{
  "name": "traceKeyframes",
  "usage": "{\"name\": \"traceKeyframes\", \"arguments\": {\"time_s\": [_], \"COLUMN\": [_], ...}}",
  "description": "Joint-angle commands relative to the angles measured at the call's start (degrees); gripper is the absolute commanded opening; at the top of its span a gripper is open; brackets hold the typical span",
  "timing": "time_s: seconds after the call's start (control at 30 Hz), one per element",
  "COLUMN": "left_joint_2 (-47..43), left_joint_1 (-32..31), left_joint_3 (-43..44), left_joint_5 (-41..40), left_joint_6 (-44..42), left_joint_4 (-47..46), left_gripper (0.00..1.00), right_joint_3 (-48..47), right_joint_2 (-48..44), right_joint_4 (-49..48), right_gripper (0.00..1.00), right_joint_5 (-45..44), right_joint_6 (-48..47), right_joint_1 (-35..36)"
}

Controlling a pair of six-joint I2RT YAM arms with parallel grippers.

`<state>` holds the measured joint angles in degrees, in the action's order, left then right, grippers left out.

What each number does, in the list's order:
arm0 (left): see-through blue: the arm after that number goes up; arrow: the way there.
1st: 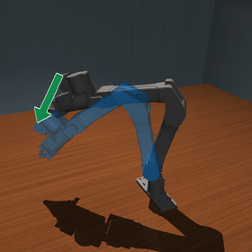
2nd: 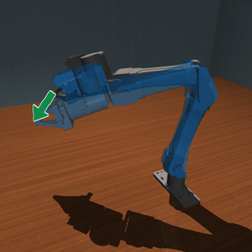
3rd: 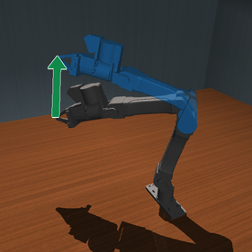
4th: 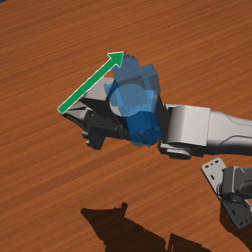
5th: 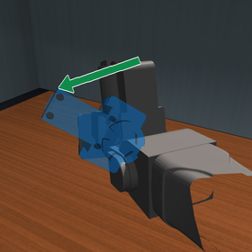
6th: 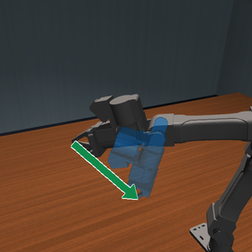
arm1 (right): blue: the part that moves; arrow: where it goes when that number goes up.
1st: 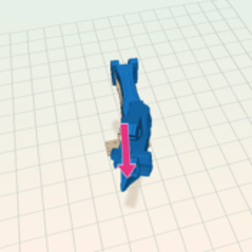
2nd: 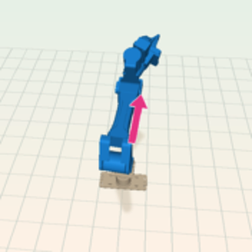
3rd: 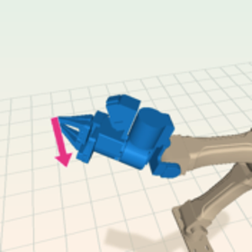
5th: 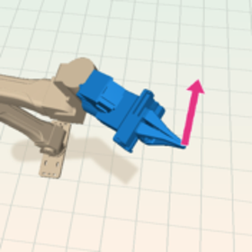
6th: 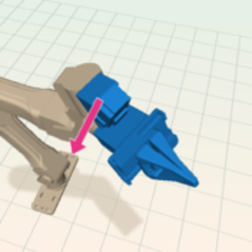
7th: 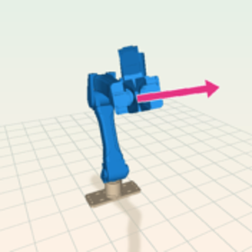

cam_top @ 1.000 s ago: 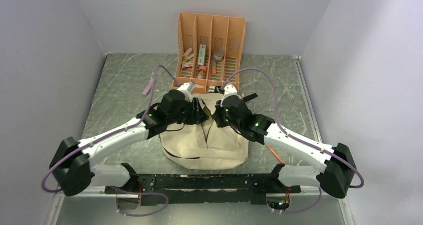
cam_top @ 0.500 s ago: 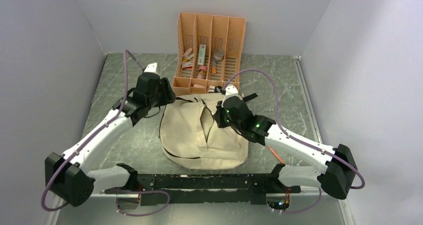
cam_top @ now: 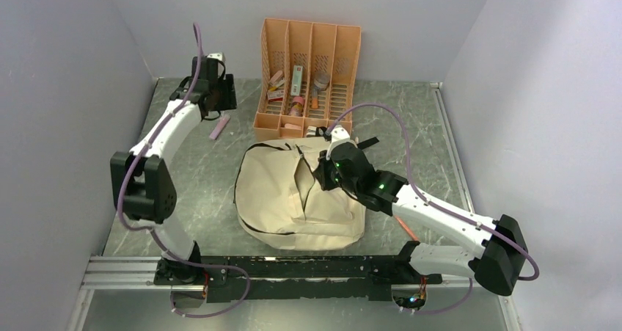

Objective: Pack the student bag
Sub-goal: Pick up the stationery from the center of the board.

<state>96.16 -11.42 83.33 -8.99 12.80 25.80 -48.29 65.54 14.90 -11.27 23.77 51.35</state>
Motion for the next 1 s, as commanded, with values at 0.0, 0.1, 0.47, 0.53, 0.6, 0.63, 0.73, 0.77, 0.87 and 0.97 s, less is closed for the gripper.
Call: {"name": "traceKeyframes", "arguments": {"time_s": [0.0,0.1,0.47,0.53,0.6,0.63,0.73,0.77,0.87,0.97], "left_joint_2": [6.80,12.02,26.46,27.59,28.56,29.02,30.53,31.14,33.04,33.86], "left_joint_1": [5.19,8.42,12.54,12.65,12.87,12.91,12.91,12.90,12.91,12.83], "left_joint_3": [6.39,9.58,15.61,15.84,15.97,15.99,16.30,16.83,18.86,19.14], "left_joint_5": [7.90,9.76,15.47,15.91,15.81,16.05,15.55,14.94,13.86,14.05], "left_joint_6": [-9.98,-11.26,-17.79,-18.30,-18.37,-18.47,-18.47,-18.50,-18.51,-18.32], "left_joint_4": [0.97,1.97,4.25,3.94,3.78,3.81,3.79,4.04,5.52,5.46], "left_gripper": [0.66,0.70,0.73,0.74,0.74,0.74,0.73,0.72,0.69,0.66], "right_joint_3": [0.42,0.89,0.46,0.54,0.65,0.66,0.33,0.38,0.74,0.66], "right_joint_2": [-1.98,-2.34,-1.89,-1.98,-2.08,-2.08,-1.84,-1.82,-1.46,-0.81], "right_joint_4": [-1.32,-1.60,-0.88,-0.50,-0.23,-0.15,0.38,0.32,-0.03,-0.25], "right_gripper": [0.00,0.00,0.00,0.00,0.00,0.00,0.00,0.00,0.00,0.00], "right_joint_5": [1.12,1.94,3.35,2.99,2.73,2.62,2.57,2.55,2.33,2.67], "right_joint_6": [-1.08,-0.57,-0.10,-0.13,-0.03,0.15,0.49,0.60,0.67,0.59], "right_joint_1": [-0.33,-0.29,-0.29,-0.29,-0.29,-0.31,-0.29,-0.29,-0.29,-0.29]}}
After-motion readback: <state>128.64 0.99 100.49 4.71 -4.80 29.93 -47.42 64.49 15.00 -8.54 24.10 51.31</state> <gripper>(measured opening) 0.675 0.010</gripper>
